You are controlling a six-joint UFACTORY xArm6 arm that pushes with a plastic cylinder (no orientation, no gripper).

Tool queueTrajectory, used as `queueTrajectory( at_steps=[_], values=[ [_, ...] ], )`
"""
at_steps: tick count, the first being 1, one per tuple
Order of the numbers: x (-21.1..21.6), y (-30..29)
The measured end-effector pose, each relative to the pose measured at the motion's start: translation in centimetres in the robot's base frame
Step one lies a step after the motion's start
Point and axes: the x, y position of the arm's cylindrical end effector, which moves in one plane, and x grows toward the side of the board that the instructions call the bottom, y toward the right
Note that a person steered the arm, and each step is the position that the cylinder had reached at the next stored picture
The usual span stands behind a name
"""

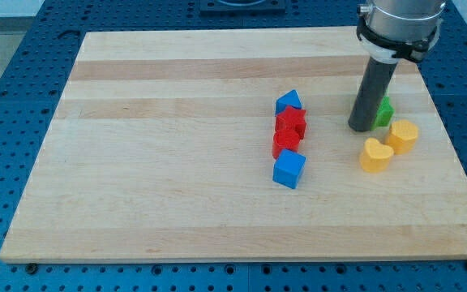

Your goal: Slide the yellow hexagon to the bottom of the green star

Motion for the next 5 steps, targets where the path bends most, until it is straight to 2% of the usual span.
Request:
queueTrajectory(
  at_steps=[1,3,5],
  values=[
    [-1.1,-3.7],
    [-1.2,-4.5],
    [3.8,-4.5]
  ],
)
